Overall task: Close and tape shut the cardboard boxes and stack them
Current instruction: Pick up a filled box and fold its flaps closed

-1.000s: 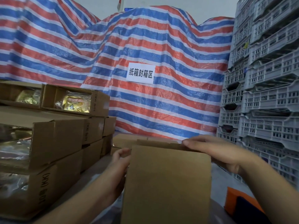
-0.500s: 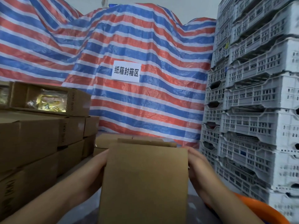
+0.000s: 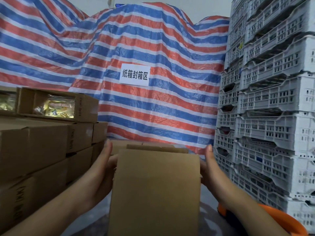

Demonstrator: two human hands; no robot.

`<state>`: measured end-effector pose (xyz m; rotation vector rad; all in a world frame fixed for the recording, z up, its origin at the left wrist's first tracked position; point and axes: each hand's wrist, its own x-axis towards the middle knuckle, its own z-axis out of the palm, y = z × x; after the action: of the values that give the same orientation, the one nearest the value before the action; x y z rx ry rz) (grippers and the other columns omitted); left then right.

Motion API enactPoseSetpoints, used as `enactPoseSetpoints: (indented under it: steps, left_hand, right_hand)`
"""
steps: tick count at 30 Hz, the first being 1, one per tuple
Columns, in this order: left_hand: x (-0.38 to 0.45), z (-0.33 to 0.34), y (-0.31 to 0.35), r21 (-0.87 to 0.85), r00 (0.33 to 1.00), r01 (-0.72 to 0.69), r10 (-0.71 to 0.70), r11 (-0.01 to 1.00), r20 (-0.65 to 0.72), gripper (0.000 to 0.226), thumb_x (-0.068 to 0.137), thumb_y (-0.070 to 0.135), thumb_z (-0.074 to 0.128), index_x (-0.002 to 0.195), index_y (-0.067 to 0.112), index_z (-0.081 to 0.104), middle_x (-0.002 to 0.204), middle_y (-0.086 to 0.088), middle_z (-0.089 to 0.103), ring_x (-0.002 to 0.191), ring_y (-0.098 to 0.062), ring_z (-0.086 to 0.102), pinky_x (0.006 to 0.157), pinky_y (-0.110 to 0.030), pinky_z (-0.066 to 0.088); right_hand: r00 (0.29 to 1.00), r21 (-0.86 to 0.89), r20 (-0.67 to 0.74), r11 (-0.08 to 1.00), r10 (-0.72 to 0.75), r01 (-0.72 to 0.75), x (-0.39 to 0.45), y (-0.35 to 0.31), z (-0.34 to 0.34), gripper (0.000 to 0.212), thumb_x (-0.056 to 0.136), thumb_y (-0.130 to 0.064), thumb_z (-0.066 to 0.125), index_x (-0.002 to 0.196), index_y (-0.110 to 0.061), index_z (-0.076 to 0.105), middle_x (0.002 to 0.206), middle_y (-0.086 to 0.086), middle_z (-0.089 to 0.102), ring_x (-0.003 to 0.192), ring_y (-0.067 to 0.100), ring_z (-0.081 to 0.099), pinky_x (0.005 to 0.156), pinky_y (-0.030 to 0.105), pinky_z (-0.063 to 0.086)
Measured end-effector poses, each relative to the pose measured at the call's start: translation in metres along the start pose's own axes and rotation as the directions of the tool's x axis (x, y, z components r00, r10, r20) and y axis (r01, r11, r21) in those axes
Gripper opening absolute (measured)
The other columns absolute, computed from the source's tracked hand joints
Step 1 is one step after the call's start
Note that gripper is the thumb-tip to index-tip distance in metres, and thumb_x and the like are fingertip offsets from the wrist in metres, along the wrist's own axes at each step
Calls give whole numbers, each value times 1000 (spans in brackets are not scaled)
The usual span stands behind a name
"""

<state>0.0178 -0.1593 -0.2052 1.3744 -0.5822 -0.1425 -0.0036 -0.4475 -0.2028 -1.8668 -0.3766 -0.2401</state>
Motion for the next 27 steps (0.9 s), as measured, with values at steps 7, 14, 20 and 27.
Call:
enactPoseSetpoints:
  steps: [7,14,20,27]
  left_hand:
    - [3,-11,-9,204,999,-12,1,979,50,89,45,84,73,114,28,70,115,2,72,105,-15,69,86,-30,51]
    - [12,-10,-14,136,998,51,-45,989,-52,26,86,33,64,89,11,76,107,-12,71,91,-25,69,93,-39,46]
    - [5,-7,-4,156,986,70,-45,985,-160,22,86,26,58,95,24,78,96,-3,75,86,-20,69,69,-29,50]
    - [8,-4,-8,42,960,-81,89,996,-264,46,82,6,66,123,25,56,121,0,67,110,-18,63,98,-39,47]
  right_hand:
    - [997,-127,-13,989,71,-72,-4,-1,-3,79,67,-101,34,123,-55,63,127,-23,65,125,3,57,116,43,34]
    - [988,-69,-146,996,47,-57,-11,-15,12,39,94,-49,57,104,-18,78,106,5,76,106,22,69,108,46,44]
    - [984,35,-164,997,72,-67,-11,-19,17,21,93,-25,62,98,-16,81,102,4,76,104,21,69,92,35,51]
    - [972,141,-221,989,74,-43,-10,-9,21,18,94,-20,63,91,-28,78,99,1,74,87,16,67,68,23,47]
